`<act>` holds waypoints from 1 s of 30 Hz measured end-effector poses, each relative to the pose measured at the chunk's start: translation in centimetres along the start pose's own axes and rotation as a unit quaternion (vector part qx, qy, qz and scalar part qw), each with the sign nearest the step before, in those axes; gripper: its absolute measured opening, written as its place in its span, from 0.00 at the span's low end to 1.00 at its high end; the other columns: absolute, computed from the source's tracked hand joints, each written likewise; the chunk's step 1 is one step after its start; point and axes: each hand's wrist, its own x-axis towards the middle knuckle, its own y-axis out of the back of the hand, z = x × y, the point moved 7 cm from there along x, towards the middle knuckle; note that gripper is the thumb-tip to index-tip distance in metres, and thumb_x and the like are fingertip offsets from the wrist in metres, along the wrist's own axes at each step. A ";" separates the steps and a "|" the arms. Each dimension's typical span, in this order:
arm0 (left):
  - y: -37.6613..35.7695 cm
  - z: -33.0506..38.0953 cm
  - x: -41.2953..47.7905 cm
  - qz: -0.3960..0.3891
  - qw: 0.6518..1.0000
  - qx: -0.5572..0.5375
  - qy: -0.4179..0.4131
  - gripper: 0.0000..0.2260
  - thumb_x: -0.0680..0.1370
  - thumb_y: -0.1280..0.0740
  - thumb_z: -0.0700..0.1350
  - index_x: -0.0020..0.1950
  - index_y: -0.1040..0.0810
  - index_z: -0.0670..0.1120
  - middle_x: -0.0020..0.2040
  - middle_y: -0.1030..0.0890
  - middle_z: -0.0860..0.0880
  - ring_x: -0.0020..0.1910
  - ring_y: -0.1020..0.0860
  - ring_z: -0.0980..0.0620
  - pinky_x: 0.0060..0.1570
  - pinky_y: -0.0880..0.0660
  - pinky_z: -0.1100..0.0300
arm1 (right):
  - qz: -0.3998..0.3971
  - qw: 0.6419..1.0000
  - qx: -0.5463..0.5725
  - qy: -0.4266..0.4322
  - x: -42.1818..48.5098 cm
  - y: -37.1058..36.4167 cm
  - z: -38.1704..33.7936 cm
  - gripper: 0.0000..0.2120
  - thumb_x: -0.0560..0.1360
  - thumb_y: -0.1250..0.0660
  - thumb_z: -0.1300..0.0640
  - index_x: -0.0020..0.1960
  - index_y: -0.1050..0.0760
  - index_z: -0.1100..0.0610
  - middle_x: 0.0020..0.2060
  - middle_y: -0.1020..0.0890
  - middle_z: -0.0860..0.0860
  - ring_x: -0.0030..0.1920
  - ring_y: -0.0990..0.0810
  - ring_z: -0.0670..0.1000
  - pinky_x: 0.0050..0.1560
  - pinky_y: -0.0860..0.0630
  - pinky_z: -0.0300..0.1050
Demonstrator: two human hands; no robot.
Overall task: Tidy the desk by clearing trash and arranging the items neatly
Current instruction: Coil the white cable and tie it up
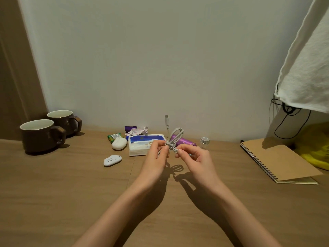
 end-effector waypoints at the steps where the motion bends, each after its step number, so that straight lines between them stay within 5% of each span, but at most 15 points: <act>1: 0.1 -0.2 0.1 0.007 1.000 0.007 -0.003 0.06 0.81 0.43 0.46 0.56 0.29 0.49 0.41 0.26 0.51 0.36 0.29 0.58 0.30 0.33 0.70 | -0.014 0.999 0.031 -0.015 -0.1 0.0 0.0 0.06 0.76 0.34 0.59 0.49 0.18 0.52 0.40 0.17 0.46 0.45 0.19 0.42 0.46 0.22 0.36; 9: 0.8 -0.9 0.3 0.021 0.994 -0.094 0.058 0.06 0.81 0.41 0.44 0.57 0.31 0.45 0.39 0.25 0.48 0.32 0.29 0.56 0.27 0.32 0.68 | -0.058 0.997 0.032 -0.045 -0.1 -0.3 0.2 0.06 0.77 0.35 0.57 0.48 0.20 0.49 0.38 0.18 0.44 0.44 0.20 0.38 0.45 0.26 0.28; 16: 0.9 0.0 0.3 0.000 1.000 0.000 -0.016 0.02 0.80 0.40 0.45 0.50 0.33 0.51 0.43 0.23 0.48 0.34 0.27 0.60 0.31 0.31 0.68 | -0.018 0.990 0.059 -0.130 -0.1 0.0 1.6 0.03 0.77 0.35 0.57 0.50 0.23 0.53 0.44 0.19 0.46 0.46 0.21 0.45 0.42 0.26 0.33; 20: 0.1 0.3 0.0 -0.021 0.998 0.043 -0.044 0.03 0.80 0.39 0.46 0.52 0.32 0.51 0.46 0.23 0.53 0.38 0.24 0.65 0.35 0.28 0.69 | -0.024 0.977 0.117 -0.175 -0.3 -0.3 2.0 0.13 0.73 0.29 0.57 0.56 0.25 0.56 0.47 0.16 0.50 0.47 0.18 0.46 0.38 0.24 0.35; 26: 0.6 1.4 -0.7 0.020 0.978 0.176 -0.115 0.03 0.79 0.39 0.46 0.51 0.32 0.52 0.46 0.24 0.58 0.46 0.24 0.62 0.43 0.25 0.66 | 0.005 0.990 0.037 -0.140 -0.4 0.4 2.1 0.10 0.71 0.26 0.57 0.50 0.21 0.57 0.39 0.14 0.50 0.40 0.16 0.44 0.43 0.21 0.39; 30: 2.0 2.2 -0.6 0.089 0.940 0.285 -0.168 0.04 0.79 0.37 0.45 0.48 0.32 0.52 0.46 0.23 0.54 0.41 0.26 0.58 0.35 0.31 0.69 | 0.016 0.997 -0.046 -0.062 -0.9 0.2 0.9 0.03 0.71 0.27 0.59 0.44 0.18 0.55 0.36 0.15 0.47 0.39 0.16 0.42 0.46 0.19 0.41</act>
